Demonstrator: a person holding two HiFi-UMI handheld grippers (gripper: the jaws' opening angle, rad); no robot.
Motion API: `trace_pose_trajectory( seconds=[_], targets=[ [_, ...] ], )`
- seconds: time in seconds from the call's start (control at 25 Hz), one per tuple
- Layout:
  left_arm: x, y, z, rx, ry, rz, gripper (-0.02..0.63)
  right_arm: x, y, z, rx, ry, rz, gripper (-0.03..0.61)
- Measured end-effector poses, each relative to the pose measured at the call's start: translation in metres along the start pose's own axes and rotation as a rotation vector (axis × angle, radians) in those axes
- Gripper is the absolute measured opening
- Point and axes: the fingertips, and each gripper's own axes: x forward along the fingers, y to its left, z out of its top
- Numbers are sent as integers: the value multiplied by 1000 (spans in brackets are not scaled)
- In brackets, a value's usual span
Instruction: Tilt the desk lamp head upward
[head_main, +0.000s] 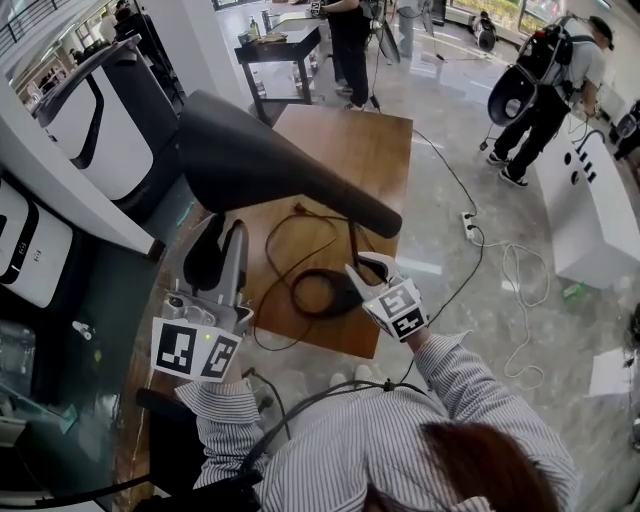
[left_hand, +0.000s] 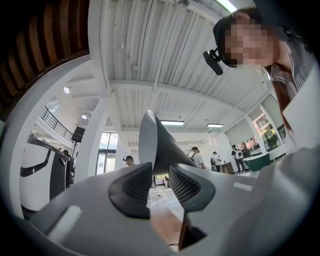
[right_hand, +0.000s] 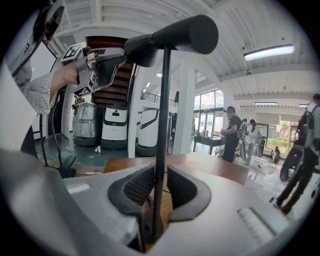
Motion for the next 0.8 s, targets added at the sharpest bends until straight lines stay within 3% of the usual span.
trace_pose_trajectory(
  seconds=[0.12,0.32,0.52,0.64,0.8],
  targets=[
    [0,-7,-18,-29,31,-4,115,-15,-4,13,3,-18,-24,64],
    [6,-30,-66,-129,120,-54,115,-47,-5,47,0,-133,-62,64],
    [8,-72,-123,-238,224,-131,112,-69,5,62,18,-147,-9,64],
    [5,-97,-150,-309,264,-171,67,-82,11,69,26,-158,7,58],
    [2,-125,-174,-342,326,-201,15,-94,12,71,76,-160,-3,46]
  ],
)
